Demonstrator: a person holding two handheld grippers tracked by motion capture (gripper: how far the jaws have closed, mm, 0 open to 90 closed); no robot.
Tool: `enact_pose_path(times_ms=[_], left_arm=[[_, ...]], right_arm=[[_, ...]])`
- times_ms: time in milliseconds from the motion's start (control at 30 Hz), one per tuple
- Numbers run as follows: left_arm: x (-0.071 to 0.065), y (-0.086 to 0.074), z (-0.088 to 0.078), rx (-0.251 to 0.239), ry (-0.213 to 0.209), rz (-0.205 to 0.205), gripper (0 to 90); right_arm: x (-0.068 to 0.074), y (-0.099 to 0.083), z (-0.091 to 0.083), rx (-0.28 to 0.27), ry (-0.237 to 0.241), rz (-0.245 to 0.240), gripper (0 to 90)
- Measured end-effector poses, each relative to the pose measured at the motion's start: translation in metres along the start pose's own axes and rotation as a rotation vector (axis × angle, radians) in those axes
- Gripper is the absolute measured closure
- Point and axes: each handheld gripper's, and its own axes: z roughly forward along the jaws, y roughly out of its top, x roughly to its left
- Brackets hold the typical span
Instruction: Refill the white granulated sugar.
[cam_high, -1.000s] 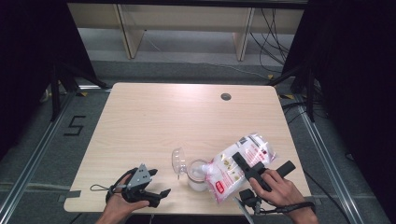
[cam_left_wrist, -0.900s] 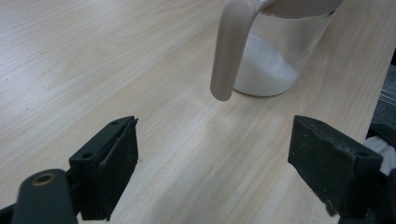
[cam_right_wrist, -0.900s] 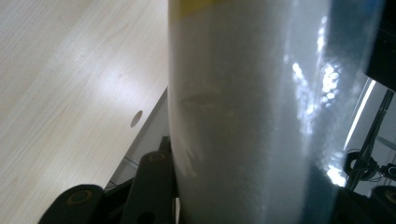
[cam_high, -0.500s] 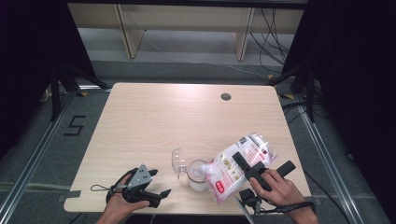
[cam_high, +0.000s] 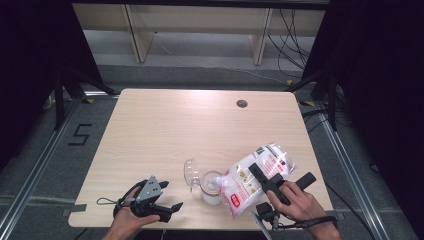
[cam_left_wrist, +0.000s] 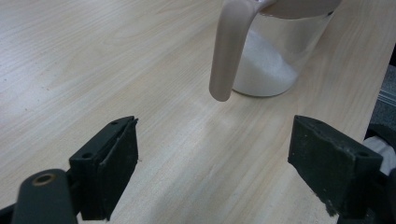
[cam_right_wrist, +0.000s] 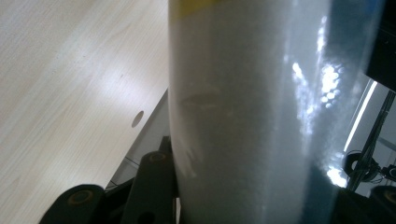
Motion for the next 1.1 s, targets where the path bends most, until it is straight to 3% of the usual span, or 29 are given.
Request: enact_pose_path(times_ms=[33,1100], left_arm=[[-0.001,-0.0001,0.0007,-0.011,-0.012,-0.016,15.6],[-0.0006,-0.0007,0.0012,-0.021,-0.007,-0.017,15.6]], right_arm=[[-0.0003,0.0,0.0,0.0,0.001,-0.001,68.3],[-0.0014,-0.0018,-0.0013,0.0,0.001,0.003,69.6]])
